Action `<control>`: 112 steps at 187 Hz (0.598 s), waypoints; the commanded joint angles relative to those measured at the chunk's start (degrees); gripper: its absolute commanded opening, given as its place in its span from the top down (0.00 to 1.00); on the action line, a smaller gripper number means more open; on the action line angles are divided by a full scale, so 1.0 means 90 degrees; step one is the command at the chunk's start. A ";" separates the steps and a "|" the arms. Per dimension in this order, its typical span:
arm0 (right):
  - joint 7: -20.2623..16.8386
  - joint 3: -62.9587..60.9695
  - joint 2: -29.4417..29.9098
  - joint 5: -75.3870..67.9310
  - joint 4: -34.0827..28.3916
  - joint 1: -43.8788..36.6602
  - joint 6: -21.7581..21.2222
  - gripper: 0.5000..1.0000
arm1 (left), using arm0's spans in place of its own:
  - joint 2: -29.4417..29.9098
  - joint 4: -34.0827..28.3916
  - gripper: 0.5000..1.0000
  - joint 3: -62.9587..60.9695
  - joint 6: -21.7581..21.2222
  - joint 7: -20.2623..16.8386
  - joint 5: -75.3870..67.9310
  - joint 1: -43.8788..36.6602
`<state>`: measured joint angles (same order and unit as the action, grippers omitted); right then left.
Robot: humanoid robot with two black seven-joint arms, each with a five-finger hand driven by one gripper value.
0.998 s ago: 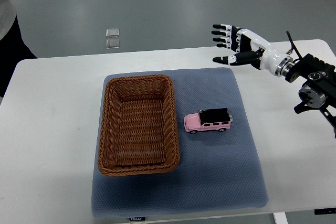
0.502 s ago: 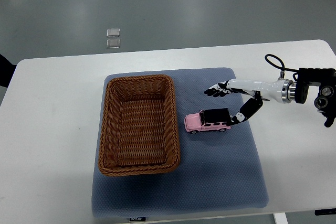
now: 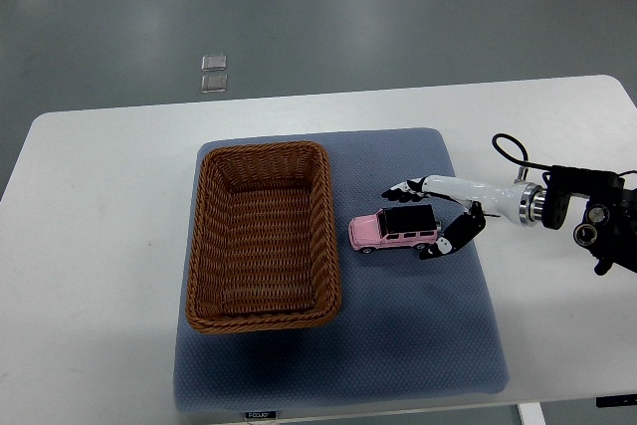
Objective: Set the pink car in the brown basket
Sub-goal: 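Close the right hand's fingers around the pink toy SUV, then lift the pink SUV with the right hand and carry it over the basket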
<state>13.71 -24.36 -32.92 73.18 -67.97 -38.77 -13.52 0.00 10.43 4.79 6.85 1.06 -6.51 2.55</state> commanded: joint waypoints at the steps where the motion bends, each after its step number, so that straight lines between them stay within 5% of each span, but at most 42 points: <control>1: 0.0000 0.0012 0.0054 0.0072 0.0081 0.0049 0.0057 0.21 | 0.0000 0.0004 0.00 0.0005 0.0000 0.0000 0.0000 0.0000; 49: 0.0000 0.0129 0.0181 0.0179 0.0267 0.0069 0.0281 0.44 | 0.0000 0.0004 0.00 0.0005 0.0000 0.0000 0.0000 0.0000; 83: 0.0078 0.0178 0.0171 0.0208 0.0277 0.0050 0.0467 1.00 | 0.0000 -0.0006 0.00 0.0005 0.0000 0.0000 0.0000 0.0000; 112: 0.0126 0.0129 0.0064 0.0189 0.0277 -0.0058 0.0594 1.00 | 0.0000 -0.0016 0.00 -0.0005 0.0000 0.0000 0.0000 0.0000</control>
<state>14.43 -22.78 -31.67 75.04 -65.48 -38.62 -8.98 0.00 10.34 4.81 6.86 1.06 -6.51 2.55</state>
